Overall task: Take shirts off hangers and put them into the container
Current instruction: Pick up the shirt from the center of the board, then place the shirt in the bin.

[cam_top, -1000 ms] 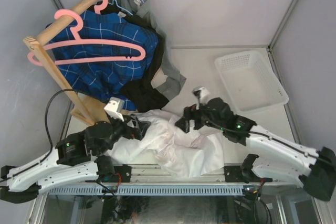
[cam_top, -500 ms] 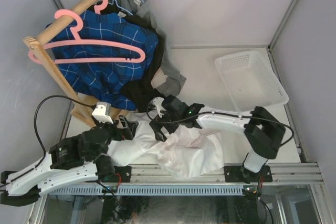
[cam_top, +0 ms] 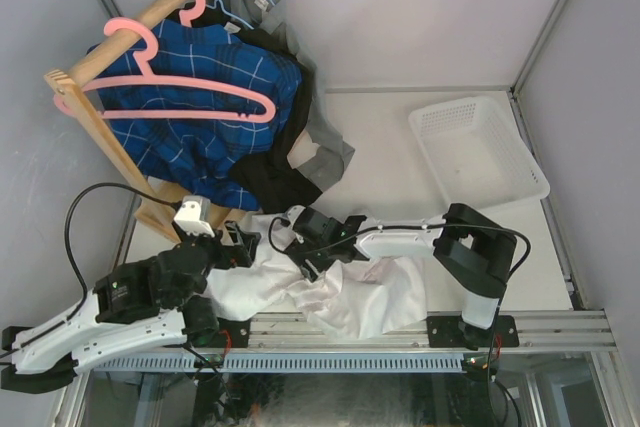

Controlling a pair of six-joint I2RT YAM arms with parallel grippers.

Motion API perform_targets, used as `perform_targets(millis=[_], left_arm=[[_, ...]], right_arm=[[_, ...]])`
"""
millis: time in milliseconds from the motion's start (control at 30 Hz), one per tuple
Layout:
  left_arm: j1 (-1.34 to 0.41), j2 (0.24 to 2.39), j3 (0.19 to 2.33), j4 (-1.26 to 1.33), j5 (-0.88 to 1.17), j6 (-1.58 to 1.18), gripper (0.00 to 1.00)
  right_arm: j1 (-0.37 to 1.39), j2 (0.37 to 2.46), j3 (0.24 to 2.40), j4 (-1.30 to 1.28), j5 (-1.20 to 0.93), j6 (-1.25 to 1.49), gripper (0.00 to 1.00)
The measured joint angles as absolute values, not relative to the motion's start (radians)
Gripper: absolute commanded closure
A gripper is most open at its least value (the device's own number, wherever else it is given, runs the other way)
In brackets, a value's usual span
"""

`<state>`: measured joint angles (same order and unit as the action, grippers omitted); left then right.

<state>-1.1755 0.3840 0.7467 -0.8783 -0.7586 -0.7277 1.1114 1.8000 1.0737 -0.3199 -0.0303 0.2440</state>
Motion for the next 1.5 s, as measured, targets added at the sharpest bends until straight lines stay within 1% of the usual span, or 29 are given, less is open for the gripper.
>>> perform_targets(millis=[67,100,133,167,200,267,333,467,533,633,700,767,900,1100,1167,1300,1433,1500], left_arm=[[-1.176,0.383,0.74,-0.878,-0.759,-0.733,0.0],[-1.176,0.383,0.735,-0.878,-0.759,-0.735,0.0],[-1.175,0.383,0.728,-0.879,-0.759,-0.735,0.0],[-1.175,0.383,0.723,-0.879,-0.759,-0.737,0.0],[-1.175,0.383,0.719,-0.879,-0.759,-0.74,0.0],[-1.175,0.383,0.714,-0.879,-0.759,-0.742,0.0],[-1.175,0.384,0.714,-0.877,-0.759,-0.742,0.0],[-1.175,0.393,0.714,-0.876,-0.759,-0.743,0.0],[-1.175,0.398,0.709,-0.868,-0.757,-0.743,0.0],[-1.175,0.398,0.686,-0.849,-0.755,-0.748,0.0],[-1.175,0.398,0.673,-0.841,-0.752,-0.75,0.0],[-1.175,0.399,0.667,-0.835,-0.749,-0.75,0.0],[-1.175,0.401,0.667,-0.816,-0.748,-0.75,0.0],[-1.173,0.425,0.667,-0.789,-0.736,-0.75,0.0],[-1.173,0.429,0.667,-0.783,-0.729,-0.749,0.0],[-1.173,0.433,0.667,-0.772,-0.723,-0.749,0.0],[-1.171,0.435,0.667,-0.766,-0.722,-0.748,0.0],[-1.171,0.435,0.667,-0.764,-0.722,-0.748,0.0]], right_arm=[[1.128,1.795,1.056,-0.303,0.029,0.264,0.64],[1.134,1.789,1.044,-0.294,0.051,0.271,0.77],[1.14,1.777,1.026,-0.281,0.073,0.284,0.85],[1.147,1.757,1.001,-0.271,0.089,0.294,0.89],[1.155,1.729,0.972,-0.269,0.102,0.3,1.0],[1.17,1.651,0.908,-0.273,0.121,0.305,1.0],[1.184,1.53,0.841,-0.279,0.141,0.312,1.0],[1.182,1.202,0.763,-0.281,0.196,0.314,1.0],[1.149,1.029,0.757,-0.276,0.215,0.318,1.0],[1.016,0.805,0.76,-0.254,0.219,0.328,1.0],[0.899,0.711,0.774,-0.26,0.208,0.337,1.0],[0.784,0.659,0.809,-0.284,0.2,0.34,1.0],[0.579,0.677,0.963,-0.361,0.189,0.334,1.0],[0.326,0.831,1.247,-0.508,0.117,0.327,1.0],[0.251,0.903,1.377,-0.581,0.086,0.321,1.0],[0.157,1.058,1.677,-0.686,0.076,0.293,1.0],[0.086,1.126,1.831,-0.724,0.103,0.258,1.0],[0.038,1.149,1.849,-0.739,0.094,0.245,1.0]])
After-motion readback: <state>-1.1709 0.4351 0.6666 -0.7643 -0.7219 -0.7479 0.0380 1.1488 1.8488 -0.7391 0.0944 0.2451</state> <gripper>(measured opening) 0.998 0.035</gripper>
